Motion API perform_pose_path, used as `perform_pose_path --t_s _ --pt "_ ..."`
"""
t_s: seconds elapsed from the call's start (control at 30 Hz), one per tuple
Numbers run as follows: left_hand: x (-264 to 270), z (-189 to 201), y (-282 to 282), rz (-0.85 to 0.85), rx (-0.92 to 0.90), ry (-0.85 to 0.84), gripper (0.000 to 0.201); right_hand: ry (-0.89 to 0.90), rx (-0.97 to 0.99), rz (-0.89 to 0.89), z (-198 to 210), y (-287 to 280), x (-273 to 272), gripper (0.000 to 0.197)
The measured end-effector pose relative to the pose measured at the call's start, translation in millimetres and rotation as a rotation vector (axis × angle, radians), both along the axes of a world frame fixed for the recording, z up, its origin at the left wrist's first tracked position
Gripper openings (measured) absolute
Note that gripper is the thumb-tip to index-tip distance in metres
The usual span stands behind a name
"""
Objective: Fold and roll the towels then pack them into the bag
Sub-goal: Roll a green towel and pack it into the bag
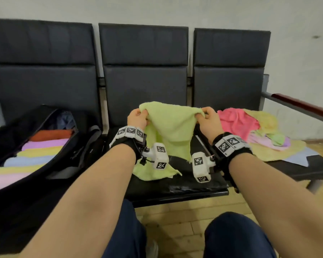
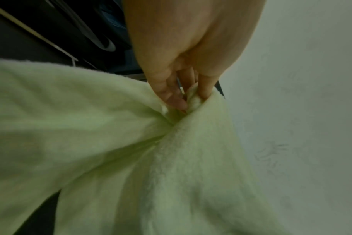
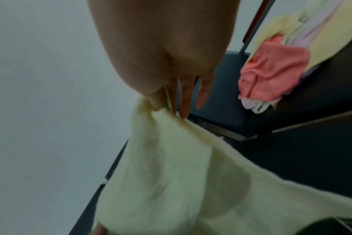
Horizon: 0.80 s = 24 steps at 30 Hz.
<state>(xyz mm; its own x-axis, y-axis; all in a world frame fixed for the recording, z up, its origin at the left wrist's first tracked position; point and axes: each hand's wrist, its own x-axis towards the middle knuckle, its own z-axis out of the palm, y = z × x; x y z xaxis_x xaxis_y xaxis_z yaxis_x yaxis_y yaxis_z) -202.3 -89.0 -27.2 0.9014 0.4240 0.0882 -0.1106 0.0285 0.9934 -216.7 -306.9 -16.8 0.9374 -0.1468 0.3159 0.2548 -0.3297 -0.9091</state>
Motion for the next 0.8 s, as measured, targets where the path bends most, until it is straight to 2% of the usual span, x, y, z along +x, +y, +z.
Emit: perform_pose_path --t_s 0.13,0.23,0.4,0.47,0.57,0.63,0.7,0.8 --pt "-2.1 -30.2 18.5 0.031 -0.078 0.067 0.025 0.037 0.022 -0.052 -22.8 15.7 5.7 0.006" --pt "-0.6 -47.2 20.7 -0.036 -0.130 0.098 0.016 0.055 0.068 -0.091 -34.1 24.2 6.7 0.013" --pt "-2.6 -65.6 5.0 -0.156 -0.187 0.073 0.055 0.123 0.221 -0.086 -59.1 27.9 18.5 0.009" --pt "-8.7 -69.1 -7.5 -0.220 -0.211 0.037 0.051 0.184 0.308 0.001 -66.6 29.7 26.1 0.010" --pt "-17.2 -77.1 -23.3 -0.394 0.079 0.023 0.035 0.292 0.436 0.140 -77.7 33.4 28.7 0.009" --pt "-18.1 -80.5 -32.5 -0.521 0.269 0.040 0.034 0.328 0.517 0.207 -85.7 32.0 30.1 0.006" --pt "-16.0 -76.3 -36.1 -0.625 0.329 0.073 0.042 0.347 0.556 0.223 -88.2 28.0 33.4 0.008" --pt "-11.4 -79.1 -36.1 -0.721 0.298 0.081 0.063 0.349 0.615 0.210 -86.7 15.0 37.9 0.007"
